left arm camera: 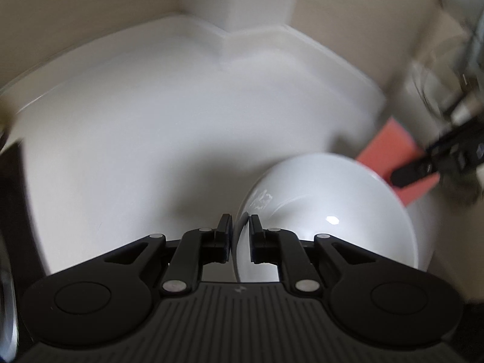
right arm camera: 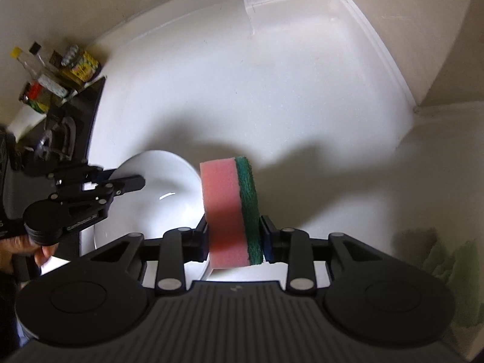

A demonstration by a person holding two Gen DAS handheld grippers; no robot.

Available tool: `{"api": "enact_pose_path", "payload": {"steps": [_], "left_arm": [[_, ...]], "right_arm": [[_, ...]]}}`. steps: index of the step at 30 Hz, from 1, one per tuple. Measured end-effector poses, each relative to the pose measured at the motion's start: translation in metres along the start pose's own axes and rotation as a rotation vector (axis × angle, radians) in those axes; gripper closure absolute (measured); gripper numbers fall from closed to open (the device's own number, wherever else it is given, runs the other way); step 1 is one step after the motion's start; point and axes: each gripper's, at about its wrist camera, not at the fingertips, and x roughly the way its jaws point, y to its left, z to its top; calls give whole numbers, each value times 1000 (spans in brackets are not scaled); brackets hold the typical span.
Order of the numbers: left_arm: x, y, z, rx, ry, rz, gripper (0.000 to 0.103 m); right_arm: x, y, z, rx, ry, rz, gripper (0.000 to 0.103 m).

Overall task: Clean bowl
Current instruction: 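Scrub the bowl's outer wall with the sponge while the left gripper holds the rim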

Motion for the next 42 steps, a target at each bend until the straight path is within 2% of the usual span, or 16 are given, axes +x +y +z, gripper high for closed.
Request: {"api": "enact_pose_path", "payload": {"steps": [3, 7, 8, 11, 13, 16, 19, 21, 23, 26, 30, 32, 34, 38, 42], "left_arm": [[-12, -4, -13, -47, 1, 51, 92], [-8, -14, -23, -6, 38, 103, 93], [-7, -15, -23, 4, 44, 105, 97], [-5, -17, -19, 82, 54, 96, 97], [-2, -17, -13, 171, 66, 68, 97], [2, -17, -3, 284, 83, 27, 96], [6, -17, 6, 348, 96, 7, 95], [7, -13, 10, 331, 101, 2, 95], [5, -14, 10, 250, 94, 29, 95], [-3, -18, -2, 134, 83, 85, 89], [-15, -25, -21, -17, 69, 167, 89], [-21, -29, -31, -93, 62, 207, 94], [-27, -32, -38, -117, 69, 228, 94], [-33, -37, -44, 5, 120, 219, 93], [-25, -39, -31, 225, 170, 132, 91]], "right_arm": [[-7, -6, -9, 22, -39, 8, 75], [-15, -3, -22, 4, -68, 0, 75], [-17, -1, -26, -6, -69, -3, 75], [-26, 4, -36, -59, -66, -28, 76], [-35, 6, -38, -70, -69, -34, 76], [-28, 1, -23, -53, -97, -24, 76], [-24, -5, -15, -20, -118, -13, 76], [-24, -9, -13, -6, -127, -8, 76], [-27, -13, -15, 7, -131, 8, 76], [-32, -21, -19, 32, -137, 40, 76], [-36, -26, -30, 44, -169, 63, 76], [-38, -24, -37, 26, -178, 57, 76], [-39, -17, -46, -29, -176, 41, 76], [-38, -9, -49, -121, -146, 46, 76], [-34, -12, -35, -120, -149, 78, 76]]}}
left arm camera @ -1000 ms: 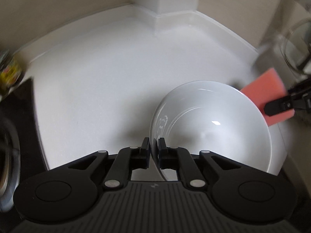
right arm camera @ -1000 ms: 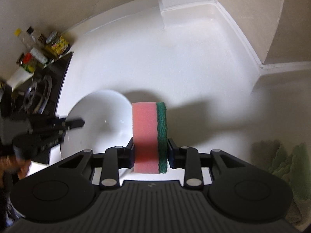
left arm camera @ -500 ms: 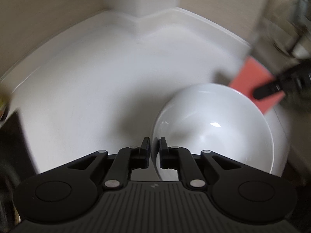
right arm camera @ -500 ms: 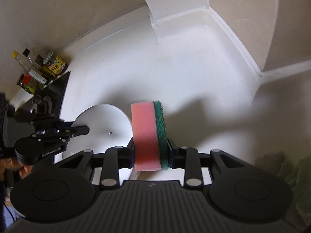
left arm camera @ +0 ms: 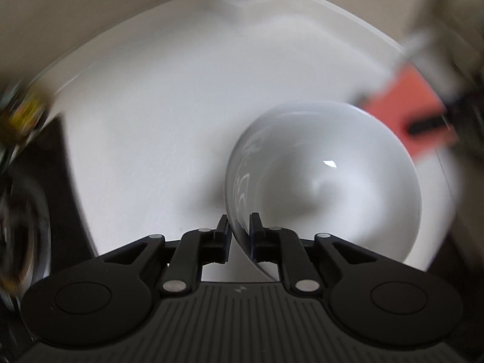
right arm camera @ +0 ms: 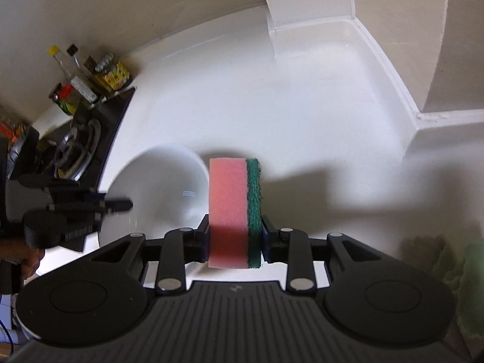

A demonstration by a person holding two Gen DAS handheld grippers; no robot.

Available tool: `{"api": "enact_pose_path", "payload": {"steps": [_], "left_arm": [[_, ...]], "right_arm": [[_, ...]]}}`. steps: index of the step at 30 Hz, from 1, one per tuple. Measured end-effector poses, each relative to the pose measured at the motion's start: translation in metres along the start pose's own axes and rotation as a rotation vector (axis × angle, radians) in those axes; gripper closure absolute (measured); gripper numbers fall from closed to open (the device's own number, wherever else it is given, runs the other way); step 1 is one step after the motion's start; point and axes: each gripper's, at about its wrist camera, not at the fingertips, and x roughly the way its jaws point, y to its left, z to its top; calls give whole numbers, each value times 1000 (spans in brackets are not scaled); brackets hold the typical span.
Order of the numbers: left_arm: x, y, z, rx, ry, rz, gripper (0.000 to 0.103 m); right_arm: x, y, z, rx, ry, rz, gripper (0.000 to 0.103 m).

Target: Clean bowl

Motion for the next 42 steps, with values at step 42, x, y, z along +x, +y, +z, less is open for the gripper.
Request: {"api": "enact_pose_path", "payload": {"steps": [42], "left_arm": [[-28, 5, -22, -9, -89, 37, 89]], "right_arm": [[5, 38, -25, -69, -23, -128, 76]]}}
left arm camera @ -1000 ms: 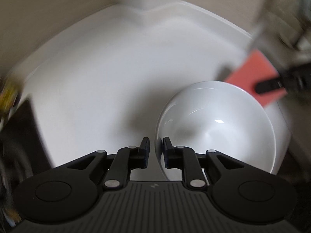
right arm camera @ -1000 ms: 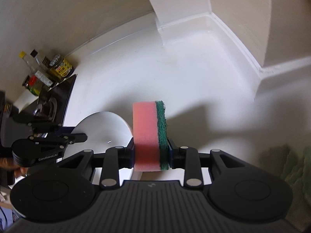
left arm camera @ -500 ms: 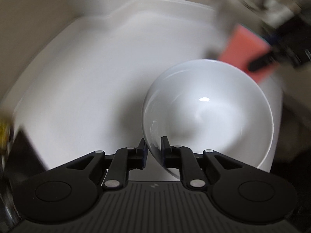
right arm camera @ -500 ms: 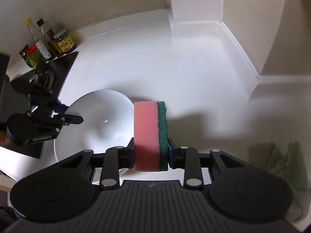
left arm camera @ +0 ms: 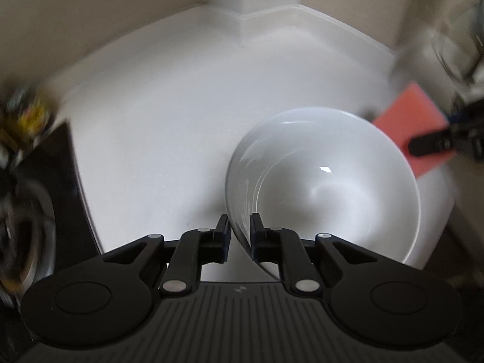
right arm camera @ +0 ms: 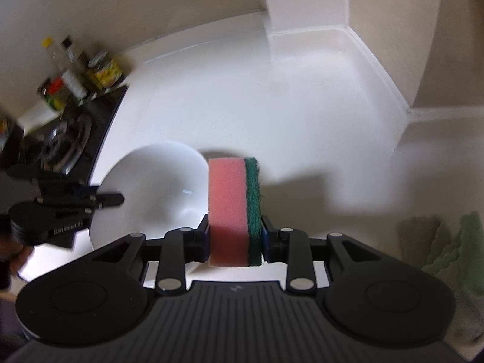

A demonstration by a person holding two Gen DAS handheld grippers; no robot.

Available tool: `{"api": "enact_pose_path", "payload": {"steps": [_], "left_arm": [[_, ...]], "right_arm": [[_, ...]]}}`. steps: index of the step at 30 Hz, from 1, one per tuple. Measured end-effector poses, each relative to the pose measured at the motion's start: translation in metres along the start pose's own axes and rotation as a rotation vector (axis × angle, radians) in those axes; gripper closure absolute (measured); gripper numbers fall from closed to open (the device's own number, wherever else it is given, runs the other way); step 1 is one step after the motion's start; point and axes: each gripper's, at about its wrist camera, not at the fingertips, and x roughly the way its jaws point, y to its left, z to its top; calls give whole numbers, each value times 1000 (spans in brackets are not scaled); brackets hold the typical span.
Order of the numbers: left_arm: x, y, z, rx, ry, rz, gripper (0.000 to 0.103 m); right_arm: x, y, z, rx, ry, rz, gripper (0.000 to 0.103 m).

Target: Clean bowl

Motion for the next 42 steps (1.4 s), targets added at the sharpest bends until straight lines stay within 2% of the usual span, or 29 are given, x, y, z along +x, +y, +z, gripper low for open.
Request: {"api": "enact_pose_path", "payload": {"steps": [3, 6, 8, 13, 16, 18, 21, 22, 27, 28, 29, 33, 36, 39, 42], "left_arm": [[2, 0, 9, 130, 8, -33, 89], [6, -1, 20, 259, 1, -82, 89], [8, -2, 26, 328, -6, -113, 90], [-3, 0, 14, 99, -8, -68, 85], [-10, 1, 7, -39, -10, -42, 87], [-14, 2, 2, -117, -11, -24, 93], [-12, -1, 5, -19, -14, -10, 93], [-11, -3, 8, 60, -9, -12, 93], [-3, -11, 15, 336, -22, -99, 92], [-1, -13, 19, 344, -22, -113, 92], [0, -11, 22, 315, -17, -117, 92], [-6, -2, 19, 64, -12, -58, 88], [-15, -3, -2, -75, -17, -12, 89], [-15, -5, -15, -93, -63, -5, 95], [-10, -3, -5, -4, -57, -34, 95]], "right_arm": [[0, -1, 7, -52, 18, 8, 76], [3, 0, 16, -98, -4, -14, 76], [8, -4, 22, -82, -8, -22, 76], [13, -8, 26, -51, -6, -10, 76], [10, -10, 19, -35, -4, 4, 76], [7, -8, 14, -45, 3, 5, 76], [6, 2, 9, -145, 23, -14, 76], [6, 4, 10, -182, 33, -17, 76], [8, 1, 25, -201, 31, -21, 76], [11, 1, 27, -191, 29, -24, 76], [13, 0, 29, -183, 26, -28, 76], [15, -6, 30, -119, 19, -1, 76], [12, -11, 23, -67, 12, 29, 76], [9, -8, 15, -73, 17, 22, 76], [5, -1, 10, -157, 44, 6, 76]]}}
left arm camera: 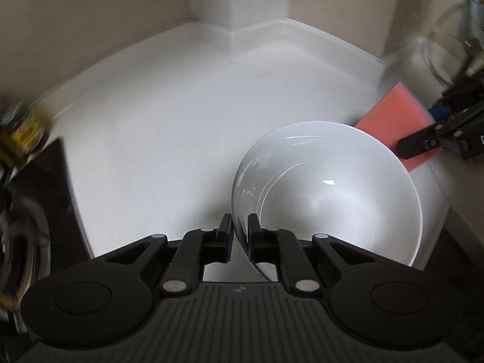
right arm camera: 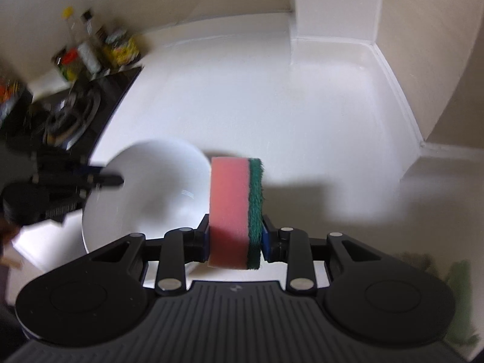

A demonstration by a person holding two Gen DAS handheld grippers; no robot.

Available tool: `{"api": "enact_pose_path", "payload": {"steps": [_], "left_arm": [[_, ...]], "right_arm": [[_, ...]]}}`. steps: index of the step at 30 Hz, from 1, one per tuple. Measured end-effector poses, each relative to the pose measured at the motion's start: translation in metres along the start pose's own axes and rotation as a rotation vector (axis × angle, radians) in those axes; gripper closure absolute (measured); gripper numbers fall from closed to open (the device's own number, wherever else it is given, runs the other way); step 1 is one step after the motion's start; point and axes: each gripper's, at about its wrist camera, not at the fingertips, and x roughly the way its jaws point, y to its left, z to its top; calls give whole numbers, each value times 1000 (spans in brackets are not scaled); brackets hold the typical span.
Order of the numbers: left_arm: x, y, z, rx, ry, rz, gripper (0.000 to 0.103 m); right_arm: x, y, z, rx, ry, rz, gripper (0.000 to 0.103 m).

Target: Clean bowl

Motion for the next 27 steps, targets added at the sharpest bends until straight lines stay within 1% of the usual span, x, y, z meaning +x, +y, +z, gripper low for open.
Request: {"api": "enact_pose_path", "payload": {"steps": [1, 3, 5, 7, 8, 9, 10, 13, 16, 17, 18, 22, 24, 27], "left_arm": [[-1, 0, 1, 48, 6, -5, 95], [-1, 0, 3, 148, 18, -16, 93], [2, -4, 12, 268, 24, -40, 93], [10, -5, 20, 334, 22, -76, 92], [12, -3, 23, 344, 20, -87, 92], [13, -3, 25, 334, 21, -90, 92], [14, -1, 26, 296, 26, -84, 92], [10, 7, 25, 77, 53, -40, 92], [4, 3, 12, -36, 59, 12, 93], [4, 1, 8, -46, 59, 19, 93], [4, -1, 5, -47, 58, 23, 93], [6, -3, 11, 81, 51, -22, 94], [8, -4, 14, 146, 48, -45, 92], [9, -6, 19, 242, 43, -78, 92]], "right_arm": [[-1, 1, 1, -22, 8, 1, 76], [-1, -2, 4, -29, 12, 8, 76], [1, -4, 9, -23, 3, 6, 76], [4, -6, 13, -7, -13, -3, 76], [5, -8, 15, 5, -20, -7, 76], [5, -10, 16, 22, -25, -6, 76], [6, -12, 17, 38, -31, -5, 76], [6, -17, 16, 74, -39, 15, 76], [4, -19, 11, 96, -38, 31, 76], [3, -19, 9, 102, -38, 33, 76], [2, -18, 7, 101, -38, 31, 76], [-3, -8, 1, 40, -13, 8, 76], [-4, -6, 2, 11, -5, 0, 76], [-1, -9, 8, 12, -20, -15, 76]]}}
